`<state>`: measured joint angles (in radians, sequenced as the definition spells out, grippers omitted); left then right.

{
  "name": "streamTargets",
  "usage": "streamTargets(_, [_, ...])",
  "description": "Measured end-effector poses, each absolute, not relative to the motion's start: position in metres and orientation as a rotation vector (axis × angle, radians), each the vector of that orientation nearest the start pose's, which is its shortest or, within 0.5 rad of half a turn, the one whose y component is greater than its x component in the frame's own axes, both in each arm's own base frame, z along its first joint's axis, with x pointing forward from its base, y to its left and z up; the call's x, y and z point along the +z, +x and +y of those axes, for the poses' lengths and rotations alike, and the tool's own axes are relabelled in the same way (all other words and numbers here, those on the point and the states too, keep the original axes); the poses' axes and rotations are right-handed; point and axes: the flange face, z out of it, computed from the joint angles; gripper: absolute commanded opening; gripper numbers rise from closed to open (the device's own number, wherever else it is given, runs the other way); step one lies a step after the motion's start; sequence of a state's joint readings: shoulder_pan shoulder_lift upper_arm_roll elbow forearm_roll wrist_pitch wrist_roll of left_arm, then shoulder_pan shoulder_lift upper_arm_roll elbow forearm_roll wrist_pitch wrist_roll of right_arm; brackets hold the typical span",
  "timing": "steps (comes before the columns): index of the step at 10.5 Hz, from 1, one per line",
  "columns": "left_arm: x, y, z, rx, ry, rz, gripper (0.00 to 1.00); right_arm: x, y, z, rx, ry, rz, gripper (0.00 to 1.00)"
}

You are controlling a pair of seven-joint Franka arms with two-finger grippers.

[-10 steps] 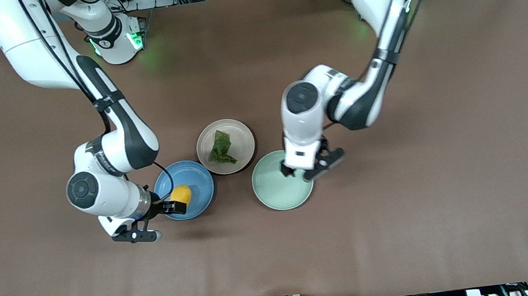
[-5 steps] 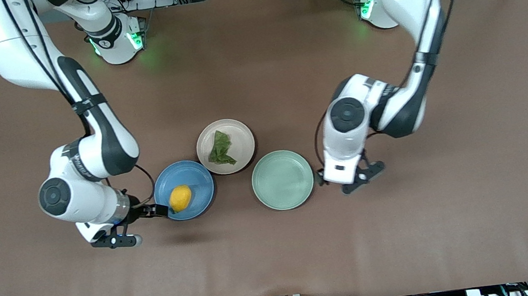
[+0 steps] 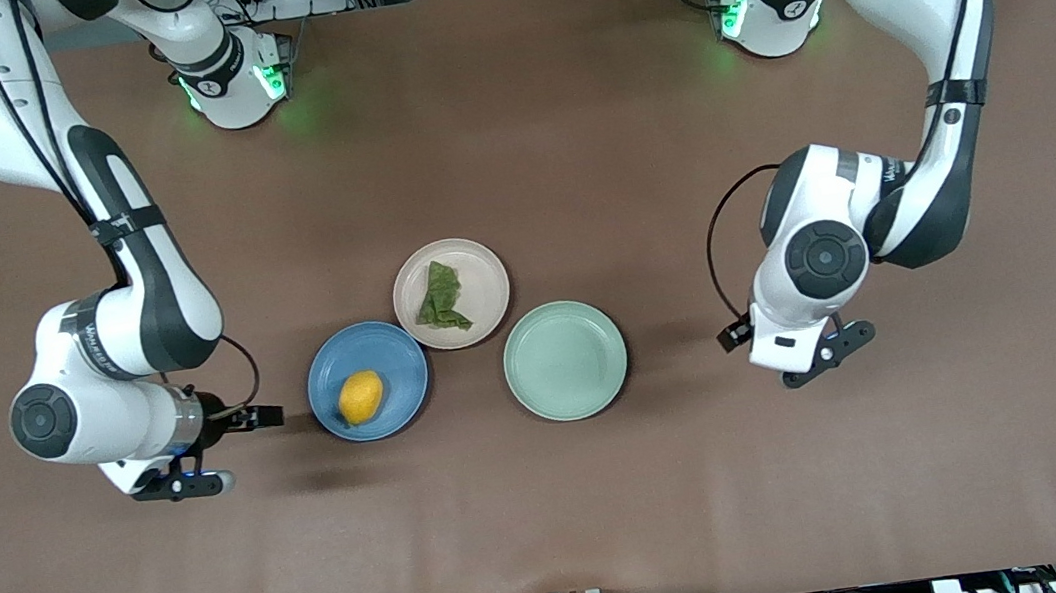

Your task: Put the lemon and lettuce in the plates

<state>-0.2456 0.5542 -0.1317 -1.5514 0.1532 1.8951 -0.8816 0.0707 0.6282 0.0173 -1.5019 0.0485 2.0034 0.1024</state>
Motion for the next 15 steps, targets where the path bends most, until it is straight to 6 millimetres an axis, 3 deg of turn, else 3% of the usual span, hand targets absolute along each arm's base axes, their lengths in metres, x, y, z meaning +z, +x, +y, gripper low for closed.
streamTargets(4, [0.331,0.605,-0.176,0.304,-2.873,-0.803,1.0,0.318,0.69,0.025,0.216,-3.144,0.1,1.0])
streamTargets(8, [0.387,0.561,-0.154,0.305,-2.972,-0.743,1.0,0.373,0.674,0.02,0.237,-3.172,0.085,1.0])
streamTargets(10, [0.416,0.548,-0.147,0.246,-3.012,-0.68,1.0,0.386,0.663,0.02,0.239,-3.178,0.079,1.0])
streamTargets(13, [0.482,0.559,-0.13,0.043,-3.102,-0.594,1.0,0.395,0.64,0.02,0.244,-3.179,0.073,1.0])
streamTargets(15, [0.518,0.568,-0.127,-0.069,-3.157,-0.413,1.0,0.395,0.623,0.021,0.205,-3.179,0.065,1.0])
